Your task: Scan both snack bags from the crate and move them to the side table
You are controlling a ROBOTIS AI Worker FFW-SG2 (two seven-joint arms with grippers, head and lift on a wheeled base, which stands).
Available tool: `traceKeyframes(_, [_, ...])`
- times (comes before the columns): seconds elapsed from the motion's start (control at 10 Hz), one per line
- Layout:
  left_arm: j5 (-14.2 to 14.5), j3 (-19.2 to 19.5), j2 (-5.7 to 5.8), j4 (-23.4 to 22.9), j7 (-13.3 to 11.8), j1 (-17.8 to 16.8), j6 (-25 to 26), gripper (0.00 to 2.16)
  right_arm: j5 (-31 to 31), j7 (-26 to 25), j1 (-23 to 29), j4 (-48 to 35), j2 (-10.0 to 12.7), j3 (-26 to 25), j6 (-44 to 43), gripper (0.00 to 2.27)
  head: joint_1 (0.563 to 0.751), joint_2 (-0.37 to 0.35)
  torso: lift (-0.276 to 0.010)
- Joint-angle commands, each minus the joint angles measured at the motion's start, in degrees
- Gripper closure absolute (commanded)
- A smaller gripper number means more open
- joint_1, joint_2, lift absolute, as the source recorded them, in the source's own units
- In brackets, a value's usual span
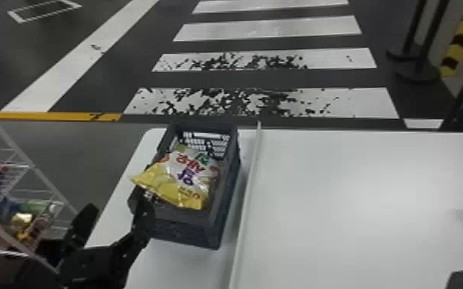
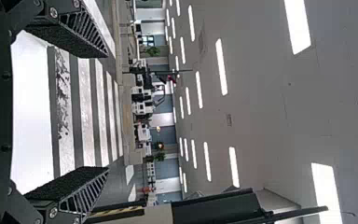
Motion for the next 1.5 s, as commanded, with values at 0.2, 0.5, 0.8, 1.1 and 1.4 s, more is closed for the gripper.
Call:
traceKeyframes(0.2, [3.9,2.1,-2.53,0.6,1.0,-6.2,11.6,0.09,0.1,0.0,-0.5,0.1,-2.1,0.8,0.2,0.14,0.695,0.201,-0.095])
traceKeyframes(0.5, [7.7,3.4,-3.58,0.5,3.5,-9.6,16.9,0.09,-0.1,0.0,-0.7,0.3,-3.6,1.1,0.0,0.14,0.695,0.236,-0.095])
traceKeyframes(0.8, [12.1,4.8,-4.64,-0.2,3.6,-14.0,25.3,0.09,-0.1,0.0,0.2,0.3,-3.5,1.1,-1.6,0.14,0.695,0.232,-0.095])
traceKeyframes(1.1, [16.0,6.2,-5.43,0.7,3.2,-18.6,32.0,0.09,0.1,0.0,0.9,0.2,-3.5,1.0,-3.3,0.14,0.695,0.213,-0.095])
traceKeyframes(1.4, [17.7,6.6,-6.31,1.9,4.7,-22.0,38.2,0.09,0.1,0.0,0.8,0.2,-3.9,0.8,-3.9,0.14,0.695,0.19,-0.095])
